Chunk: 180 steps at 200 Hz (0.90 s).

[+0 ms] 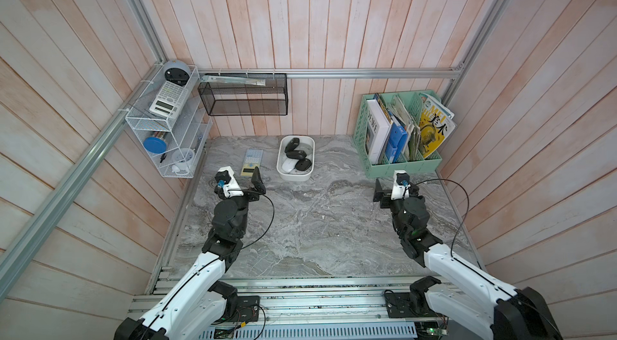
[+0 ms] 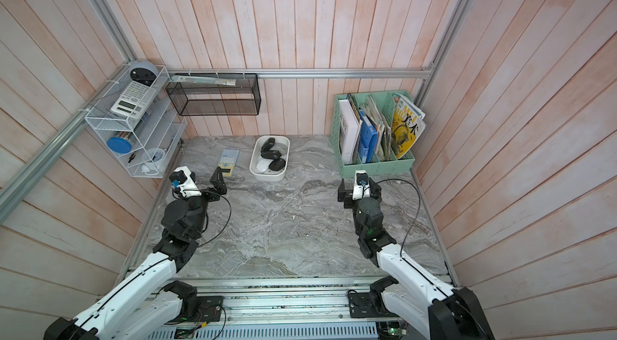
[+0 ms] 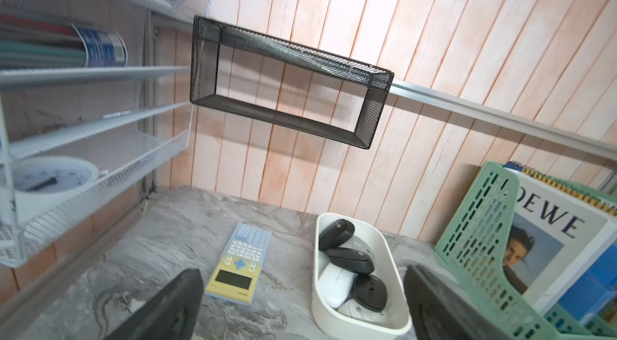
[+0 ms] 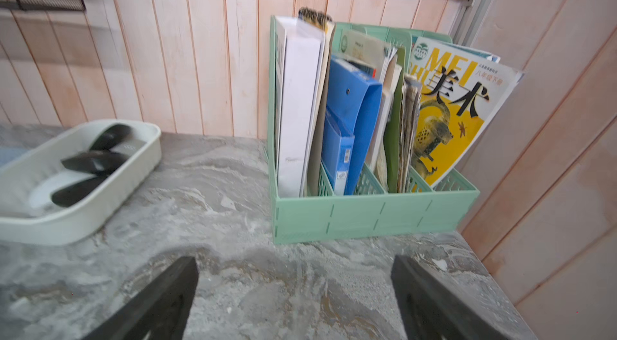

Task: Take out the mouse from the storage box
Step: Move the storage box to the center of the board.

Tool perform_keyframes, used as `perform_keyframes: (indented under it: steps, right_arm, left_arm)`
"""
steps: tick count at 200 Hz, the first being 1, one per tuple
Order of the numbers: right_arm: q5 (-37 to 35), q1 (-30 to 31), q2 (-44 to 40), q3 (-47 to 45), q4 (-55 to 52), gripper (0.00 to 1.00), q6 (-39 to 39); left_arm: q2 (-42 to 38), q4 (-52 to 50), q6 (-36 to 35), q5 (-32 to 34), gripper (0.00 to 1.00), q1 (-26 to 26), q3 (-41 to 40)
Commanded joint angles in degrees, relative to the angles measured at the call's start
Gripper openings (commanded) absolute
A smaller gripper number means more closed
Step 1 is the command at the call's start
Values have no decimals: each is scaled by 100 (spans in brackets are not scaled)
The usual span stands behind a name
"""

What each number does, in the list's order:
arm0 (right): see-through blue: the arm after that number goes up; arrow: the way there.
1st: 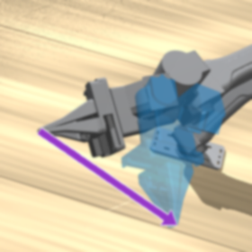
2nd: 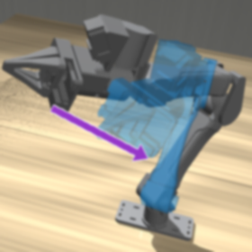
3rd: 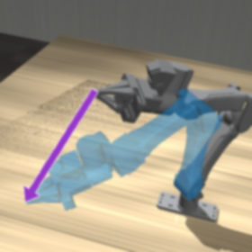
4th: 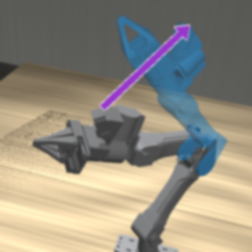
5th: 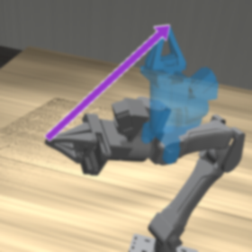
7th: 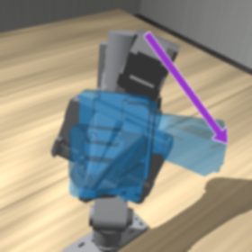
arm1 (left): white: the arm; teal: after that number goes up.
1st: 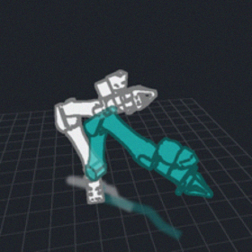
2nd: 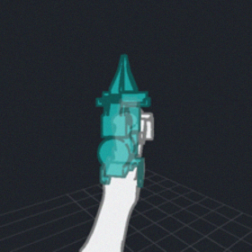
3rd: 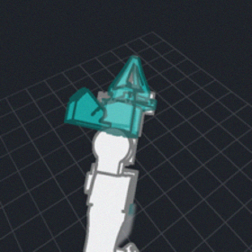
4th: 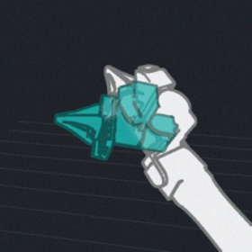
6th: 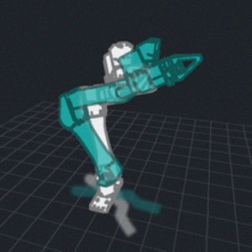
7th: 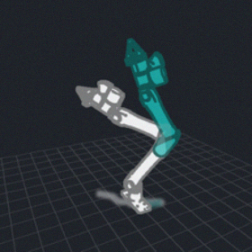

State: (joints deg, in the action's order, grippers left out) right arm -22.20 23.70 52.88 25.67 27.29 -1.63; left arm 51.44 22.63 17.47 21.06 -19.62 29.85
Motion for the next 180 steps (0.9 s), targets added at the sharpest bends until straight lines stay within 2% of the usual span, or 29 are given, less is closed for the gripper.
perform_keyframes:
  steps: [1, 17, 28, 49, 58, 69, 88, 103, 132, 162, 180]
  right_arm:
    - [27, 4, -488, 770, -2651, 98, -1474]
    - [-30, -32, -670, 1009, -3680, 97, -1931]
    - [-21, -128, -775, 998, -3986, 98, -2102]
    - [873, -578, -878, 569, -3660, 98, -2385]
    - [1132, -732, -826, 367, -3416, 98, -2493]
    - [1016, -790, -678, 264, -3367, 97, -2535]
    - [809, -788, -382, 374, -3615, 98, -2550]
    - [1000, -792, -198, 419, -3593, 98, -2551]
    - [1541, -766, 125, 459, -3443, 98, -2507]
    - [1679, -754, 319, 482, -3375, 98, -2584]
    - [1745, -753, 335, 491, -3369, 97, -2606]
  left_arm:
    - [421, -2547, 1420, -3, 100, 31, 587]
    - [733, -3070, 1445, -45, 100, 54, 956]
    - [892, -3146, 1593, -50, 100, 126, 1073]
    - [1265, -2548, 1963, -795, 100, 520, 1011]
    - [1562, -2231, 1707, -1252, 100, 631, 1088]
    - [1979, -2514, 1409, -1360, 100, 591, 1567]
    - [2678, -3364, 884, -928, 100, 168, 2600]
    - [3236, -3771, 469, -611, 100, -275, 3274]
    - [4476, -4683, 229, -286, 100, -800, 4698]
    - [5674, -5502, -10, 344, 100, -1336, 6227]
    - [6251, -5817, -51, 522, 100, -1484, 6921]
